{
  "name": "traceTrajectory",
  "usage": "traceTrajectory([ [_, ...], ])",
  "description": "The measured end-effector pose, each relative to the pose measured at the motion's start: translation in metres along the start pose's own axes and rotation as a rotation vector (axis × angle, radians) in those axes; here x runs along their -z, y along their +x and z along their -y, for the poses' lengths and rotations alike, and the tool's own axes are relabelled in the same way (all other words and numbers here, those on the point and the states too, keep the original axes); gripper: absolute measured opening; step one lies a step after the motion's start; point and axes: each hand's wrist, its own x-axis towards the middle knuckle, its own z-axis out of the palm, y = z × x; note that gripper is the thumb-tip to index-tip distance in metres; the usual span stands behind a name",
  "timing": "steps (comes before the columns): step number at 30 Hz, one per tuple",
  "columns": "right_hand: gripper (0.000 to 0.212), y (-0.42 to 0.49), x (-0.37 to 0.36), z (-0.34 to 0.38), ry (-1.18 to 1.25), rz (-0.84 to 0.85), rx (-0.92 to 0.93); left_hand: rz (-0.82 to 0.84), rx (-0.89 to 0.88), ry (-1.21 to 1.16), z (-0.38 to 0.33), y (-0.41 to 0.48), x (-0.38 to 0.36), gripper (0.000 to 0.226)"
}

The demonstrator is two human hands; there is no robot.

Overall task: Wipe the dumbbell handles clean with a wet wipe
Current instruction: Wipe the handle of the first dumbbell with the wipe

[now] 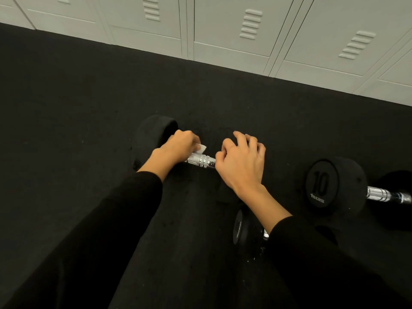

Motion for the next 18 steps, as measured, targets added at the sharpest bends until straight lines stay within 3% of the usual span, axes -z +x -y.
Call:
traceTrajectory([
  [4,0.03,0.0,0.001,-0.001,0.013,0.002,0.008,0.112,-0.083,-0.055,-0.022,0.0,-0.005,0.026],
  [9,0.028,-0.001,0.0,0.0,0.014,-0.009,0.006,0.038,-0.217,-0.078,-0.01,-0.032,-0.001,0.027],
  [18,0.03,0.003,0.001,-0.003,0.013,0.014,0.006,0.032,-0.092,-0.004,-0.02,-0.005,-0.007,0.027],
])
